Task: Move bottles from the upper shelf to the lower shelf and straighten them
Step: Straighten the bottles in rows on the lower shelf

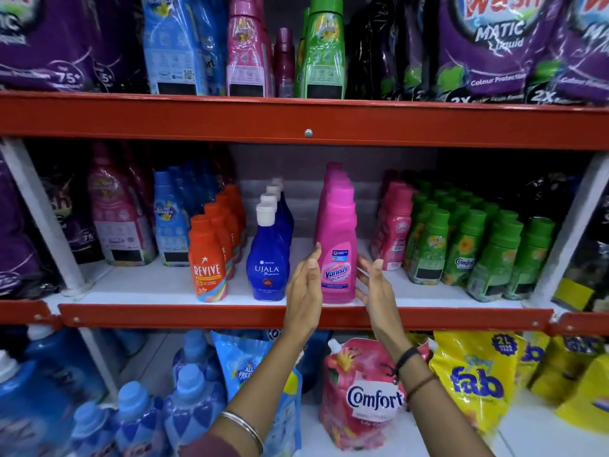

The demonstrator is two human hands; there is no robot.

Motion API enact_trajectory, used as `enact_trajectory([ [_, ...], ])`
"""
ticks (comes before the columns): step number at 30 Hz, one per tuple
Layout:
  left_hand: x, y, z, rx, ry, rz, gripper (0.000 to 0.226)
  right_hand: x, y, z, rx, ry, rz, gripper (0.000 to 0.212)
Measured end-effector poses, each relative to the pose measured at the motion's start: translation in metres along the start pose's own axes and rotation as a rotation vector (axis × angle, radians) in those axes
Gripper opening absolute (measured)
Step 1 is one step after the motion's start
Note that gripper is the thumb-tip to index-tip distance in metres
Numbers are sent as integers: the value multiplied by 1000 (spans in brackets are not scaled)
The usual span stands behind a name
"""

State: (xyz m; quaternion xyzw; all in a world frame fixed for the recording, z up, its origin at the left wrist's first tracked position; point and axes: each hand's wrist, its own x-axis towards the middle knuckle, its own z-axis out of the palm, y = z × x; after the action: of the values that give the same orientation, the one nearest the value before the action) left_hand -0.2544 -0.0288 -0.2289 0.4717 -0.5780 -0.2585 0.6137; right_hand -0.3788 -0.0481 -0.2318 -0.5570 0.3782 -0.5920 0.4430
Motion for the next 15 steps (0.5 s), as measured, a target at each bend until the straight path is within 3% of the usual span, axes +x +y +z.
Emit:
enact_trajectory([
  [6,0,-6,-4,-20,-21,-4,51,-8,0,7,-12,112,-37,54],
  [10,-12,-7,-13,-43,121,145,42,-33,4,31,-22,304,-280,34],
  [12,-16,-8,-26,-90,249,240,40,-43,8,49,-24,244,-378,38],
  [15,-9,-15,-52,-78,374,271,39,-41,13,79,-19,94,-334,47],
])
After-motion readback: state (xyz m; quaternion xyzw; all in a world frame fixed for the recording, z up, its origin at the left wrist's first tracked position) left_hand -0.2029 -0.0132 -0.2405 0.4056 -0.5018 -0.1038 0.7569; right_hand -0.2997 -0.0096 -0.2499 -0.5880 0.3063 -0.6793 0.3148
